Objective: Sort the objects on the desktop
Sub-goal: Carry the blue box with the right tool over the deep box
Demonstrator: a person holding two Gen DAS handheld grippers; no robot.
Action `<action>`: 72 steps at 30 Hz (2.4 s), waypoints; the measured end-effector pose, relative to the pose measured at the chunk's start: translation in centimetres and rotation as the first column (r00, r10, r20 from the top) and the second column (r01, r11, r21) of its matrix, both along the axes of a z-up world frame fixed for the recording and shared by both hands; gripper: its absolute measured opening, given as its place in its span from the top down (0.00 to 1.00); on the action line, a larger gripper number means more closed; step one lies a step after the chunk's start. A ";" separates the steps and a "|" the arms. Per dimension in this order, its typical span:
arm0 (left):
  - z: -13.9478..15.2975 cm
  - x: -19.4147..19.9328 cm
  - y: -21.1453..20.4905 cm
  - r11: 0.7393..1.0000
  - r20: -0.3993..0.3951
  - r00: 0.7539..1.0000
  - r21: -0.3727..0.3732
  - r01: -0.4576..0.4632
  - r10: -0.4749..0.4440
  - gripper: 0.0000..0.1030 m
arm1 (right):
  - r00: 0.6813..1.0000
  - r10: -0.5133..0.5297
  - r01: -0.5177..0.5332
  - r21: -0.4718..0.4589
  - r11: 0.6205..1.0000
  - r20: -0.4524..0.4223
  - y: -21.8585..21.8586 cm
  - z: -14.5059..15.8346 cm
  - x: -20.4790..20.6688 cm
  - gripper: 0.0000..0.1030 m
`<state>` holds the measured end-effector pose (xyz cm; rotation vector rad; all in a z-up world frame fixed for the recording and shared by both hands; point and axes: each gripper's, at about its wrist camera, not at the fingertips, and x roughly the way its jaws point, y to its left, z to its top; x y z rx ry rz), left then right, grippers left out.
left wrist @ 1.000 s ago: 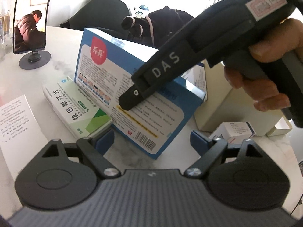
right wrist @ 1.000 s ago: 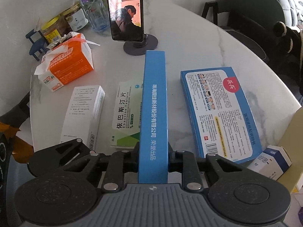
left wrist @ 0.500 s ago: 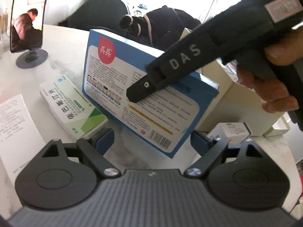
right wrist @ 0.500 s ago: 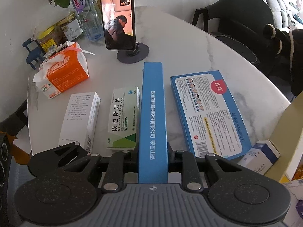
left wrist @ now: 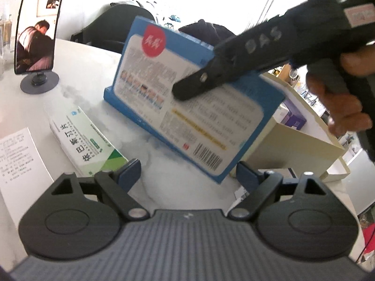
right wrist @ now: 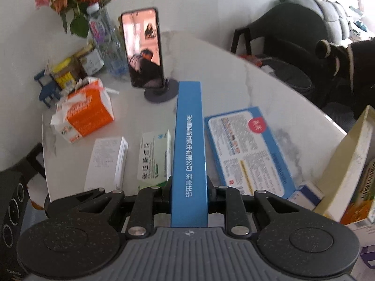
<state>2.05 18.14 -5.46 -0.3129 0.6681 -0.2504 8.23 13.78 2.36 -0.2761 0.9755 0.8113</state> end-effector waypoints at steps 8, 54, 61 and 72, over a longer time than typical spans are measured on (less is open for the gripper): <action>2.0 0.8 -1.2 0.999 0.056 0.998 0.004 0.033 -0.033 0.13 | 0.994 -0.106 0.104 0.106 0.989 0.012 -3.2 2.8 1.2 0.76; 5.2 8.4 -9.8 0.985 0.078 0.983 0.072 0.158 -0.164 0.13 | 0.845 -0.516 0.527 0.389 0.756 -0.142 -19.2 4.1 5.6 0.76; 4.8 8.9 -10.5 0.982 0.061 0.983 0.089 0.166 -0.171 0.13 | 0.790 -0.576 0.606 0.408 0.683 -0.209 -21.8 3.3 6.6 0.76; 5.1 8.3 -9.7 0.986 0.073 0.987 0.092 0.136 -0.143 0.14 | 0.721 -0.657 0.687 0.360 0.632 -0.221 -23.5 1.4 7.7 0.76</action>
